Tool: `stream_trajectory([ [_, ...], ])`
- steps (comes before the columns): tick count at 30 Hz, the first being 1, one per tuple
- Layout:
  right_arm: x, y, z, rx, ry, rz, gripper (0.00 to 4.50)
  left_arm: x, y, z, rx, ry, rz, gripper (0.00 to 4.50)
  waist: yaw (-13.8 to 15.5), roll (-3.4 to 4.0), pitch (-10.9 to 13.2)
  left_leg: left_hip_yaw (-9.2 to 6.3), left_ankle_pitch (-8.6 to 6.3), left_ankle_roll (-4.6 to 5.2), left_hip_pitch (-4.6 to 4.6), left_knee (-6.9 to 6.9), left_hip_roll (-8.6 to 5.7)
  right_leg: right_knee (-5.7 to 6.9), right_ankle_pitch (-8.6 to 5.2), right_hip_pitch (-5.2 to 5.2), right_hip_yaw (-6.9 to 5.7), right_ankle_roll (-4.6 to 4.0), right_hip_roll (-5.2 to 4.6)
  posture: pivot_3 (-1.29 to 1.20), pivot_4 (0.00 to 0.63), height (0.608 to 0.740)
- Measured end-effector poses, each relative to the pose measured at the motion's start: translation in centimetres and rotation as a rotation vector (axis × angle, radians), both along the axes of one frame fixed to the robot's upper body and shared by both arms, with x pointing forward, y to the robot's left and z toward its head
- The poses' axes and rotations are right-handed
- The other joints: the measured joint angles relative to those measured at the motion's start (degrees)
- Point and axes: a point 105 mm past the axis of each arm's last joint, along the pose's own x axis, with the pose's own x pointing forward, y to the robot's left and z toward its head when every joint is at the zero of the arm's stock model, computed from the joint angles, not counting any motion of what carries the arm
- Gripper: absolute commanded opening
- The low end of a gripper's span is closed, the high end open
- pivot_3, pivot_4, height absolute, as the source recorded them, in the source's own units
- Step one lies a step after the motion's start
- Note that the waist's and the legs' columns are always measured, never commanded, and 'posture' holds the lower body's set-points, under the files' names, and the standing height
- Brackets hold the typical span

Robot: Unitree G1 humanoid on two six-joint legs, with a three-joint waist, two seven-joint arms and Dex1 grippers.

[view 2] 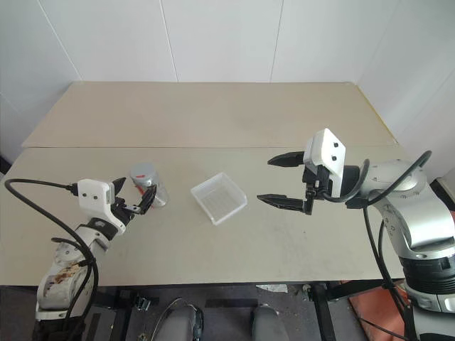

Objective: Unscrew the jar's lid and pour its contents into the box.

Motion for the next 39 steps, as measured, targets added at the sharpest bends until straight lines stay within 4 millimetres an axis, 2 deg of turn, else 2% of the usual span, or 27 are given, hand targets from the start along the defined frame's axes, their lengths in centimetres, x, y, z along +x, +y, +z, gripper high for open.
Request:
stream_trajectory([
  [5, -0.1, -0.1, 0.0, -0.005, -0.006, -0.006, 4.5, 0.8, -1.1, -0.5, -0.014, -0.009, -0.017, 4.46, 0.02, 0.0, 0.0, 0.0, 0.0, 0.0, -0.01, 0.0, 0.0, 0.0, 0.0, 0.0, 0.0, 0.0, 0.0, 0.0, 0.15, 0.74],
  [6, -0.1, -0.1, -0.1, -0.007, -0.005, -0.01, 4.5, 0.9, -1.2, -0.5, -0.016, -0.01, -0.019, 4.28, 0.01, 0.0, 0.0, 0.0, 0.0, 0.0, -0.01, 0.0, 0.0, 0.0, 0.0, 0.0, 0.0, 0.0, 0.0, 0.0, 0.15, 0.74],
  [8, -0.3, -0.2, -0.2, -0.008, -0.003, -0.013, 4.5, 1.1, -1.2, -0.7, -0.012, -0.006, -0.013, 3.83, -0.04, 0.0, 0.0, 0.0, 0.0, 0.0, 0.0, 0.0, 0.0, 0.0, 0.0, 0.0, 0.0, 0.0, 0.0, 0.0, 0.15, 0.74],
  [14, -0.3, -0.5, -0.2, -0.013, -0.007, -0.026, 4.5, 1.3, -1.1, -0.9, -0.01, -0.011, 0.002, 1.92, -0.03, 0.0, 0.0, -0.01, 0.0, 0.0, 0.0, 0.0, -0.01, 0.0, 0.0, 0.0, 0.0, 0.01, -0.01, 0.0, 0.15, 0.74],
  [23, -0.6, -0.5, -0.4, -0.005, -0.011, -0.044, 4.5, 1.3, -1.1, 0.0, 0.069, -0.037, -0.056, 1.91, -0.11, -0.01, 0.0, 0.0, 0.0, 0.0, -0.01, 0.0, 0.0, 0.01, 0.0, -0.01, 0.0, 0.01, 0.01, 0.0, 0.15, 0.74],
  [26, -0.4, 0.0, 0.0, 0.037, -0.018, -0.044, 4.5, 1.1, -0.5, 2.3, 0.13, -0.043, -0.212, 1.91, -0.34, -0.02, 0.02, 0.01, 0.0, 0.0, -0.03, -0.01, 0.05, 0.04, 0.0, -0.07, 0.0, 0.0, 0.06, 0.0, 0.15, 0.74],
  [28, -0.3, 0.6, 0.9, 0.074, -0.038, -0.025, 4.5, 0.6, 0.1, 5.2, 0.159, -0.072, -0.341, 1.91, -0.44, 0.01, 0.02, 0.03, 0.0, 0.0, -0.05, -0.03, 0.04, 0.05, -0.01, -0.17, 0.02, 0.01, 0.03, 0.0, 0.15, 0.74],
  [30, 0.0, 1.6, 2.0, 0.117, -0.064, -0.004, 4.5, -0.1, -0.2, 7.4, 0.169, -0.104, -0.475, 1.91, -0.42, 0.0, 0.03, 0.05, 0.0, 0.0, -0.1, -0.05, 0.03, 0.02, -0.01, -0.21, 0.03, 0.01, 0.02, 0.0, 0.15, 0.74],
  [32, 0.4, 3.4, 3.1, 0.168, -0.07, 0.03, 4.5, -0.7, -1.0, 9.0, 0.152, -0.106, -0.666, 1.91, -0.36, 0.0, 0.03, 0.05, 0.0, 0.0, -0.11, -0.05, 0.04, 0.06, -0.01, -0.25, 0.02, 0.01, 0.05, 0.0, 0.15, 0.74],
  [34, 0.4, 5.0, 3.9, 0.209, -0.061, 0.067, 4.5, -0.8, -1.7, 10.2, 0.144, -0.125, -0.786, 1.91, -0.33, 0.01, 0.03, 0.05, 0.0, 0.0, -0.13, -0.08, 0.04, 0.06, -0.01, -0.29, 0.03, 0.01, 0.05, 0.0, 0.15, 0.74],
  [36, 0.6, 6.2, 4.5, 0.238, -0.044, 0.082, 4.5, -0.9, -2.4, 10.7, 0.131, -0.127, -0.877, 1.91, -0.15, 0.01, 0.03, 0.05, 0.0, 0.0, -0.26, -0.08, 0.01, 0.03, -0.01, -0.38, 0.02, 0.01, 0.03, 0.0, 0.15, 0.74],
  [39, 1.1, 8.3, 5.5, 0.282, -0.018, 0.084, 4.5, -0.2, -4.4, 10.9, 0.084, -0.108, -1.009, 1.91, -0.07, 0.01, 0.03, 0.0, 0.01, 0.0, -0.53, 0.03, 0.0, 0.08, 0.0, -0.55, -0.03, 0.02, 0.02, 0.0, 0.15, 0.74],
])
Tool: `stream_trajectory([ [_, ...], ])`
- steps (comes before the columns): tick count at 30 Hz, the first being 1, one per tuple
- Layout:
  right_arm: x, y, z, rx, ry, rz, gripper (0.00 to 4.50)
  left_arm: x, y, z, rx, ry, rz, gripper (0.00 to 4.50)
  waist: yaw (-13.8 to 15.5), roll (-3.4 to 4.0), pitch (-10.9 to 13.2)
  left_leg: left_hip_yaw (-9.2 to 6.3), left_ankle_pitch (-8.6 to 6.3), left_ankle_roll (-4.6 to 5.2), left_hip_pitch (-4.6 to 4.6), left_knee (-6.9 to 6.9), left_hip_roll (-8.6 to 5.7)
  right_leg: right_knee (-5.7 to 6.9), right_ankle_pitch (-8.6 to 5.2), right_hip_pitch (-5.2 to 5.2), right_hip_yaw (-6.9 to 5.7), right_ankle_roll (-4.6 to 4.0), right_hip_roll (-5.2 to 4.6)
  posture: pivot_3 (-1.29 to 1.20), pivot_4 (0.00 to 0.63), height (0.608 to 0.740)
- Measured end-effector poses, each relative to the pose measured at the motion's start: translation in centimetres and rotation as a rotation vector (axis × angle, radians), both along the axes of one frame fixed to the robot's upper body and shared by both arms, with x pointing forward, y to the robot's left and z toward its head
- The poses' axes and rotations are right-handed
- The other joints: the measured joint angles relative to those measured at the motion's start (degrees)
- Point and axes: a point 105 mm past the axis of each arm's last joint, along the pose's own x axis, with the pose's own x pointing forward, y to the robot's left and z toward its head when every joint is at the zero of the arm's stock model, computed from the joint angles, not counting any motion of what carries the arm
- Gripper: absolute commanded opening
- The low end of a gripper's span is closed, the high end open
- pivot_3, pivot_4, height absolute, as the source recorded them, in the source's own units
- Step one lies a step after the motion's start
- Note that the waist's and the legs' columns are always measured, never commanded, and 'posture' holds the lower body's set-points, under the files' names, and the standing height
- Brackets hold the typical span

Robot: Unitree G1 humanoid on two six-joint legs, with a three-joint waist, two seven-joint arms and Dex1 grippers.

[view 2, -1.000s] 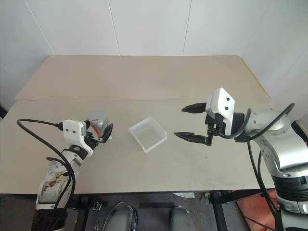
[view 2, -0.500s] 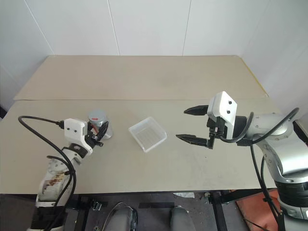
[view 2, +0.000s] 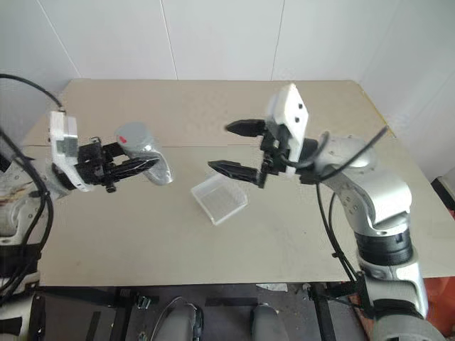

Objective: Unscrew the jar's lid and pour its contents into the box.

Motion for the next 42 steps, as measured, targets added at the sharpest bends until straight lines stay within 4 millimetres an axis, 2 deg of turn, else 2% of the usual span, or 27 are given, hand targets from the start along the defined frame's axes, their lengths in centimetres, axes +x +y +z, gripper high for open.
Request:
stream_trajectory([
  [3, 0.1, 1.9, 0.7, 0.009, 0.012, 0.014, 4.5, 0.2, -2.5, 0.1, -0.012, 0.01, -0.119, 1.91, -0.1, 0.0, 0.0, -0.02, 0.0, 0.0, -0.04, 0.02, 0.01, 0.0, 0.0, -0.02, -0.02, 0.0, 0.02, 0.0, 0.15, 0.74],
  [7, 0.7, 3.3, 0.2, -0.003, 0.055, -0.009, 4.5, 0.8, -4.2, -0.8, -0.009, 0.055, -0.198, 1.91, -0.19, 0.0, 0.0, -0.01, 0.0, 0.01, -0.04, 0.02, 0.01, 0.01, 0.0, -0.04, 0.0, 0.0, 0.03, 0.0, 0.15, 0.74],
  [10, 1.0, 3.9, 0.1, -0.014, 0.07, -0.024, 4.5, 1.2, -4.8, -1.7, 0.01, 0.078, -0.221, 1.91, -0.37, 0.0, 0.0, -0.01, 0.0, 0.01, -0.05, 0.02, 0.02, 0.02, 0.0, -0.07, 0.0, 0.0, 0.04, 0.0, 0.15, 0.74],
  [19, 1.4, 4.9, -0.5, -0.052, 0.101, -0.038, 4.5, 1.4, -5.6, -1.6, 0.059, 0.034, -0.268, 1.91, -0.3, 0.0, 0.0, -0.02, 0.0, 0.01, -0.06, 0.02, 0.02, 0.02, 0.0, -0.07, 0.0, 0.0, 0.04, 0.0, 0.15, 0.74],
  [22, 1.4, 4.9, -0.6, -0.056, 0.106, -0.033, 3.93, 1.4, -5.5, -1.7, 0.071, 0.032, -0.273, 1.91, -0.31, 0.0, 0.0, -0.02, 0.01, 0.01, -0.06, 0.02, 0.02, 0.02, 0.0, -0.07, 0.0, 0.0, 0.04, 0.0, 0.15, 0.74],
  [26, 1.3, 5.4, -0.9, -0.059, 0.124, -0.007, 2.74, 1.6, -5.3, -1.7, 0.08, 0.029, -0.261, 1.91, -0.34, 0.0, 0.0, -0.02, 0.01, 0.01, -0.06, 0.02, 0.03, 0.02, 0.0, -0.07, 0.0, 0.0, 0.05, 0.0, 0.15, 0.74],
  [33, 1.2, 5.5, -1.0, -0.062, 0.138, 0.015, 2.74, 1.6, -5.2, -1.9, 0.1, 0.018, -0.266, 1.91, -0.28, 0.01, 0.0, -0.03, 0.01, 0.01, -0.07, 0.02, 0.02, 0.02, 0.0, -0.07, 0.0, 0.0, 0.04, 0.0, 0.15, 0.74],
  [38, -0.2, 4.7, -1.1, -0.046, 0.141, 0.199, 2.74, 0.5, -5.7, -1.6, 0.125, -0.004, -0.388, 1.91, -0.13, 0.0, 0.0, -0.03, 0.0, 0.01, -0.08, 0.03, 0.02, -0.02, 0.0, -0.03, -0.03, 0.0, 0.04, 0.0, 0.15, 0.74],
  [42, -1.3, 3.6, -1.5, -0.03, 0.14, 0.49, 2.74, -1.2, -6.9, -1.5, 0.168, -0.017, -0.554, 1.91, -0.25, 0.01, 0.0, -0.04, 0.0, 0.01, -0.06, 0.11, 0.02, 0.0, 0.0, 0.0, -0.03, 0.01, 0.06, 0.0, 0.15, 0.74],
])
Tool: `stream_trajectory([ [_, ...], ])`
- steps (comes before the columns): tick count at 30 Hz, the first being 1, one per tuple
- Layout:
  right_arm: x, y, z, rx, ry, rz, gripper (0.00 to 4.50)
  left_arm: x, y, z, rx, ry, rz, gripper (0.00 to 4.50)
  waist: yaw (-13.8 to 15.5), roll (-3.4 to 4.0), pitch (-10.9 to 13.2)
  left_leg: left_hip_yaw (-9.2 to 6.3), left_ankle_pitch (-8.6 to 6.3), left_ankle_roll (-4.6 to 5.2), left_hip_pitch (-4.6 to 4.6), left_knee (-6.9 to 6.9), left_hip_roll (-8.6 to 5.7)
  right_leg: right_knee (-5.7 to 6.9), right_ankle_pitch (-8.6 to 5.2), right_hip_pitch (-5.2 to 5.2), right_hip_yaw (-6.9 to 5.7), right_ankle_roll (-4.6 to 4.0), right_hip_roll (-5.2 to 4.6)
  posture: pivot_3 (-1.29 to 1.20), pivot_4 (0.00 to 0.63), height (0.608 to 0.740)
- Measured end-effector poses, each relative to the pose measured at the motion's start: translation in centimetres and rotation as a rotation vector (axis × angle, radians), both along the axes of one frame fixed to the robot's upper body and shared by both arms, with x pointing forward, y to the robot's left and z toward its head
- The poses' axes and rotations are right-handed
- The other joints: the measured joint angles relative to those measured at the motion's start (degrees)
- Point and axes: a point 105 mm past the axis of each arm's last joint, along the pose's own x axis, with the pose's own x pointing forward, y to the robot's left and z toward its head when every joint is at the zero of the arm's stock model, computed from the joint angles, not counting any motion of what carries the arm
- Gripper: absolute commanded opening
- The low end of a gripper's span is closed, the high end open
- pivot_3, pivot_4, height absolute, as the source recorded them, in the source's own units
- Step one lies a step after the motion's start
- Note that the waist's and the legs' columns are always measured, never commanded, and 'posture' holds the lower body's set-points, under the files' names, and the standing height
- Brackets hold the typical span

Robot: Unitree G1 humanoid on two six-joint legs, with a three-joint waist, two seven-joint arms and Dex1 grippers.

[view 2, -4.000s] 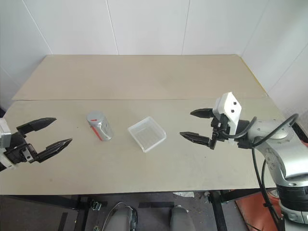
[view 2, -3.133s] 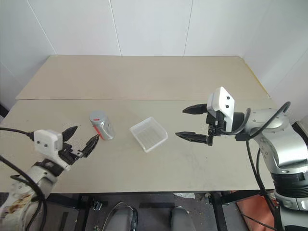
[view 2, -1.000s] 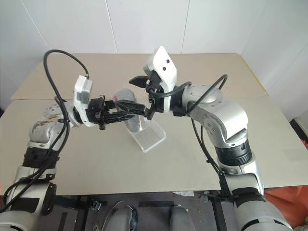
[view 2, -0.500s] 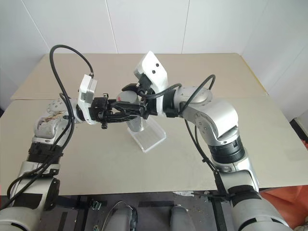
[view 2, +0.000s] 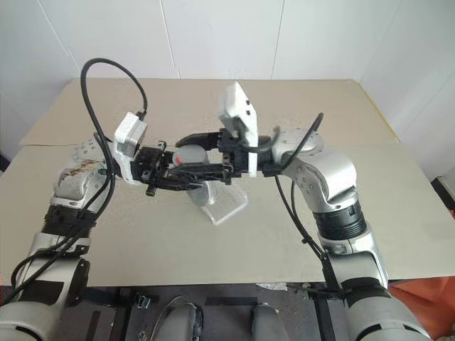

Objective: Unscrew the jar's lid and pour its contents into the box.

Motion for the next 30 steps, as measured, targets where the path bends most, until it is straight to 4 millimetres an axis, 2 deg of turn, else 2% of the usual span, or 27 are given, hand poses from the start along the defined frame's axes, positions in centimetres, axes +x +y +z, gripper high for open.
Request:
stream_trajectory([
  [6, 0.4, 0.2, -0.1, -0.02, -0.02, 0.261, 2.74, -0.8, -0.2, 0.2, 0.06, 0.002, -0.05, 1.91, -1.2, 0.04, 0.03, -0.04, 0.0, 0.0, 0.04, -0.02, 0.11, 0.07, 0.0, -0.07, 0.06, -0.01, 0.15, 0.0, 0.15, 0.74],
  [11, 1.5, 0.5, -0.6, -0.017, -0.053, 0.236, 4.42, -0.6, 0.6, 0.2, 0.064, 0.01, -0.026, 1.91, -1.18, 0.05, 0.04, -0.03, 0.0, 0.0, 0.0, -0.01, 0.1, 0.07, 0.0, -0.08, 0.05, -0.01, 0.11, 0.0, 0.15, 0.74],
  [16, 2.2, -0.5, -0.8, 0.016, -0.077, 0.108, 4.46, -0.1, 1.6, 0.3, 0.04, 0.003, 0.036, 1.91, -0.31, 0.06, 0.05, -0.03, 0.0, 0.0, -0.01, -0.02, 0.1, 0.08, 0.0, -0.09, 0.03, -0.01, 0.1, 0.0, 0.15, 0.74],
  [20, 2.5, -2.6, -0.9, 0.035, -0.119, -0.115, 4.46, 0.9, 2.7, -0.4, 0.029, 0.002, 0.17, 1.91, 0.15, 0.06, 0.05, -0.02, 0.0, 0.0, -0.03, 0.0, 0.08, 0.07, 0.0, -0.1, 0.03, -0.01, 0.07, 0.0, 0.15, 0.74],
  [23, 2.1, -3.2, -0.5, 0.037, -0.139, -0.244, 4.46, 1.8, 3.5, -0.9, 0.026, -0.007, 0.262, 1.91, 0.16, 0.06, 0.05, -0.03, 0.0, 0.0, -0.03, 0.0, 0.08, 0.06, 0.0, -0.11, 0.03, -0.01, 0.07, 0.0, 0.15, 0.74],
  [26, 1.6, -2.5, 0.1, 0.038, -0.146, -0.343, 4.46, 2.2, 3.6, -1.2, 0.013, -0.001, 0.303, 1.91, -0.16, 0.06, 0.05, -0.02, 0.0, 0.0, -0.01, 0.0, 0.09, 0.09, 0.0, -0.12, 0.04, -0.01, 0.09, 0.0, 0.15, 0.74],
  [30, 1.5, 0.1, 0.2, 0.03, -0.111, -0.423, 4.46, 2.4, 3.0, -1.4, -0.007, 0.004, 0.309, 1.91, -0.18, 0.06, 0.05, -0.03, 0.0, 0.0, 0.02, 0.0, 0.09, 0.11, 0.0, -0.1, 0.05, -0.01, 0.11, 0.0, 0.15, 0.74],
])
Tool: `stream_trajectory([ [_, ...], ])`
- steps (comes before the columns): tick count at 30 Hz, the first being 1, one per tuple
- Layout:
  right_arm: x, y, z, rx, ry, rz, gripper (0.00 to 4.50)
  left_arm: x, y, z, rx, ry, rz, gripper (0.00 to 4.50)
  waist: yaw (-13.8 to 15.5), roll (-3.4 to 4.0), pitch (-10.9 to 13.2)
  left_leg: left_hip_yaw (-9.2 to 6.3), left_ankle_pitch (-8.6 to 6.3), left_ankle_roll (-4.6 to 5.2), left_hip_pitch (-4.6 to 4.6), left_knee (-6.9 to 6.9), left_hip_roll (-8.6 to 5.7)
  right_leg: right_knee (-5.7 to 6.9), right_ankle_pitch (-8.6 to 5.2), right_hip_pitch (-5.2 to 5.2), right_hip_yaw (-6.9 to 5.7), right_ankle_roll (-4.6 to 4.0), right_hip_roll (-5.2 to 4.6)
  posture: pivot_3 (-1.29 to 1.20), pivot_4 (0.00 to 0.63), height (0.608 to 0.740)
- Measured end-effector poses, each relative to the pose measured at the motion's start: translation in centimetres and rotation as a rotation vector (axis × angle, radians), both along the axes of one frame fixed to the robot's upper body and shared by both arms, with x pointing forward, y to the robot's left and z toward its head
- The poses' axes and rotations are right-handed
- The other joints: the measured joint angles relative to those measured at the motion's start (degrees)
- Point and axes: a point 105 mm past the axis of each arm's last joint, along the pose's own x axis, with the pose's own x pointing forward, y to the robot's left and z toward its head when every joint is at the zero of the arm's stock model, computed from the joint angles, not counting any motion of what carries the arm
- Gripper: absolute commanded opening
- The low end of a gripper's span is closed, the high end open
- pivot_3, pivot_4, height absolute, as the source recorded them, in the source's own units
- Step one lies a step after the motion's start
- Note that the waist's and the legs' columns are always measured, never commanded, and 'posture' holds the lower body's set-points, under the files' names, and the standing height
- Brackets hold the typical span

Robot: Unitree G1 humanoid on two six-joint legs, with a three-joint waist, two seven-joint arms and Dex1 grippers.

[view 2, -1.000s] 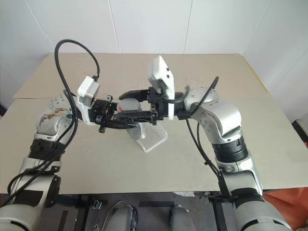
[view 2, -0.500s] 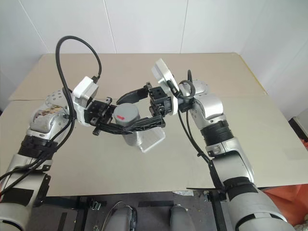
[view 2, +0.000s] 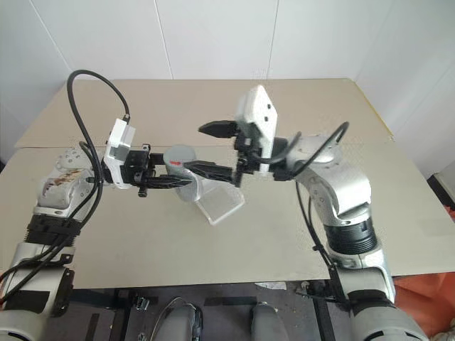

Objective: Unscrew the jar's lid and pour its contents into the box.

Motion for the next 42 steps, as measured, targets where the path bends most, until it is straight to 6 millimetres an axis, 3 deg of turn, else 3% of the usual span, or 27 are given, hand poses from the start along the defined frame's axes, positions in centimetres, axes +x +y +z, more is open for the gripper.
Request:
stream_trajectory([
  [10, 1.3, 2.9, -0.2, -0.018, 0.02, -0.085, 4.46, 0.0, -0.5, 0.2, -0.017, -0.014, -0.001, 1.91, 0.22, 0.0, 0.0, -0.01, 0.0, 0.0, -0.05, 0.0, -0.05, -0.04, 0.0, 0.01, -0.02, 0.0, -0.06, 0.0, 0.15, 0.74],
  [22, 1.7, 2.6, -0.8, -0.049, 0.039, -0.084, 4.46, 0.1, 0.5, 0.0, -0.023, 0.023, 0.042, 1.91, 0.16, 0.0, 0.0, -0.01, 0.0, 0.0, -0.05, 0.0, -0.03, -0.05, 0.0, 0.0, -0.02, 0.0, -0.05, 0.0, 0.15, 0.74],
  [30, 1.3, 0.9, -0.9, -0.038, 0.055, -0.06, 4.46, -0.2, 1.6, 0.5, -0.025, 0.033, 0.063, 1.91, 0.17, 0.0, 0.0, -0.01, 0.0, 0.0, -0.05, 0.0, -0.03, -0.05, 0.0, 0.0, -0.02, 0.0, -0.04, 0.0, 0.15, 0.74],
  [35, 3.4, -3.3, -1.2, -0.022, 0.073, -0.225, 4.46, -1.1, 2.5, 0.6, -0.006, 0.028, 0.036, 1.91, 0.34, 0.0, 0.0, 0.01, 0.0, 0.0, -0.06, -0.01, -0.06, -0.09, 0.0, 0.01, -0.02, 0.01, -0.09, 0.0, 0.15, 0.74],
  [42, 2.8, -4.4, -1.2, -0.021, 0.058, -0.226, 4.46, -1.3, 2.4, 0.6, -0.003, 0.029, 0.028, 1.91, 0.04, 0.0, 0.0, 0.01, 0.0, 0.0, -0.05, -0.02, -0.04, -0.08, 0.0, 0.0, -0.01, 0.01, -0.05, 0.0, 0.15, 0.74],
])
